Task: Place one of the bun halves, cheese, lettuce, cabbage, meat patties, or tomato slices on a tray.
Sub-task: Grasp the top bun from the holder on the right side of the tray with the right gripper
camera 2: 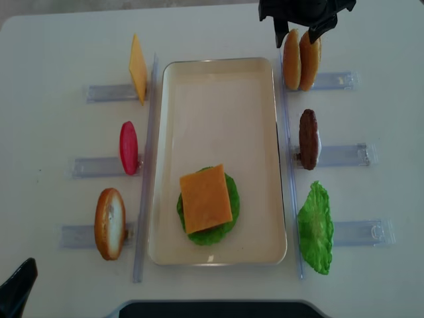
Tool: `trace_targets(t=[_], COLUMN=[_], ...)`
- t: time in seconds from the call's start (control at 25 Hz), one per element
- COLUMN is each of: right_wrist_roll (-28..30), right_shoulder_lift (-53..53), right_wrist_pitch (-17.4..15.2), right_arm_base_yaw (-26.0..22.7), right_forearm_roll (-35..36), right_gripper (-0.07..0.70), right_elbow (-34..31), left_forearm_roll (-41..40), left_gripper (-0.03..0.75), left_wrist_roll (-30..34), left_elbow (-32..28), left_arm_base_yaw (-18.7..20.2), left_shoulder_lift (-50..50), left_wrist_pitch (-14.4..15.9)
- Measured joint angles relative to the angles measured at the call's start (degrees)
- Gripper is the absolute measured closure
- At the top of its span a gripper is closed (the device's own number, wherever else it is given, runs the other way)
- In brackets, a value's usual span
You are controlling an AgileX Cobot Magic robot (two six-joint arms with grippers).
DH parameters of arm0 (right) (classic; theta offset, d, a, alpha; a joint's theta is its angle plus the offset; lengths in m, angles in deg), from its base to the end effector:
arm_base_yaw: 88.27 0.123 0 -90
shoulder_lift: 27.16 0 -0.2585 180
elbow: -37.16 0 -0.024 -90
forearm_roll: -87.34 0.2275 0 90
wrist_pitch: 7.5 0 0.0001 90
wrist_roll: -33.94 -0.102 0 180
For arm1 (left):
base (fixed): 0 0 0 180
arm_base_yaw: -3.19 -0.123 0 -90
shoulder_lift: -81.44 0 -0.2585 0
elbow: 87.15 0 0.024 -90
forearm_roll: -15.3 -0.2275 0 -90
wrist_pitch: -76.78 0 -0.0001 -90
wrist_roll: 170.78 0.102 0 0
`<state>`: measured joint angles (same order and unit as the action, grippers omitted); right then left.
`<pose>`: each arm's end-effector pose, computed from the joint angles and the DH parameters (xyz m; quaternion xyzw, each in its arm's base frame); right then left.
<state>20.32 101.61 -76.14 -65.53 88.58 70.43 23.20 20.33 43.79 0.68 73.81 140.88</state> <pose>0.3851 0.1636 0.2285 -0.0762 0.9874 0.0530 0.1278 0.0084 -0.0123 0.2507 0.0695 0.8646 -0.0098 0.4975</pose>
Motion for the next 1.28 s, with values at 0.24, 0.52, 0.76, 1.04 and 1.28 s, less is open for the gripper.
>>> trace_targets(t=[0.24, 0.52, 0.76, 1.04, 1.28], right_wrist_roll=[0.60, 0.91, 0.91, 0.91, 0.98], right_shoulder_lift=[0.00, 0.00, 0.00, 0.00, 2.19], right_wrist_pitch=[0.37, 0.37, 0.32, 0.26, -1.20], right_arm_base_yaw=[0.00, 0.00, 0.00, 0.00, 0.00], right_forearm_roll=[0.09, 0.09, 0.09, 0.09, 0.09], right_gripper=[0.140, 0.142, 0.142, 0.142, 0.142], right_elbow=[0.00, 0.00, 0.00, 0.00, 0.05], left_forearm_roll=[0.00, 0.00, 0.00, 0.00, 0.00], left_gripper=[0.244, 0.244, 0.244, 0.244, 0.244], left_wrist_roll=[0.00, 0.00, 0.00, 0.00, 0.00], left_elbow=[0.00, 0.00, 0.00, 0.00, 0.00], left_arm_base_yaw=[0.00, 0.00, 0.00, 0.00, 0.00], left_shoulder_lift=[0.00, 0.00, 0.00, 0.00, 0.00], left_wrist_pitch=[0.00, 0.00, 0.00, 0.00, 0.00])
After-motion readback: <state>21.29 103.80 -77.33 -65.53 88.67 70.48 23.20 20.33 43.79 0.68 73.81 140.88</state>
